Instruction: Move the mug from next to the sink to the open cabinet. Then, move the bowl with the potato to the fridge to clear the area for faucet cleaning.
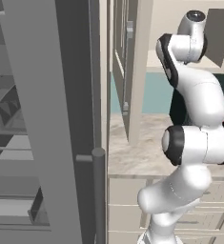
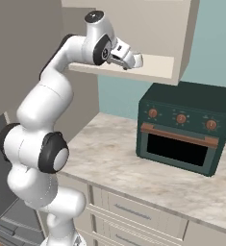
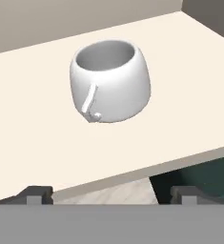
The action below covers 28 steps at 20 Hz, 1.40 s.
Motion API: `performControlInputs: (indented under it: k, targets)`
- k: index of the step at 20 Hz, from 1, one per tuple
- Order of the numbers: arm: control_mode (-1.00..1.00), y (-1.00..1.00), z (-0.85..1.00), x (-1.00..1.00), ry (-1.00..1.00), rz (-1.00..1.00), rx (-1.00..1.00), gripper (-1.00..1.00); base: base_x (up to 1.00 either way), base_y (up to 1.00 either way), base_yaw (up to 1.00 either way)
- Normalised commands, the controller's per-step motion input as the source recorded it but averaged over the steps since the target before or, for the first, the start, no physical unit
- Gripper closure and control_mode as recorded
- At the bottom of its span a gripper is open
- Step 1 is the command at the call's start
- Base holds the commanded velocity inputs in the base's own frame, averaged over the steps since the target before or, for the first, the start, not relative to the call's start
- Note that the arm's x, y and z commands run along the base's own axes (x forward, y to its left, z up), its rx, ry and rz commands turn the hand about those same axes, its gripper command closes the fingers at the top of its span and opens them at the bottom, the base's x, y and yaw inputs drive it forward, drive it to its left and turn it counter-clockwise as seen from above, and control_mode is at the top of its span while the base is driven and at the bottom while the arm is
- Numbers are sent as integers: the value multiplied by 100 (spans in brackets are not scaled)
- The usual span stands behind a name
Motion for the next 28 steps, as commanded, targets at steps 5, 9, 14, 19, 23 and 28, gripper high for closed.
performControlInputs:
  k: [5,9,14,19,23,28]
  targets:
    - [-100,3,-27,-97,-2,-11,-2,-100,0,0,0]
    - [-100,24,-100,-100,-4,-4,-14,-100,0,0,0]
    - [-100,6,-100,-100,1,-6,-6,-100,0,0,0]
    - [-100,0,-100,-100,7,-6,0,-100,0,0,0]
    - [-100,-15,-83,-100,0,-31,11,-100,0,0,0]
    - [100,0,0,0,0,0,0,-100,-100,0,-70]
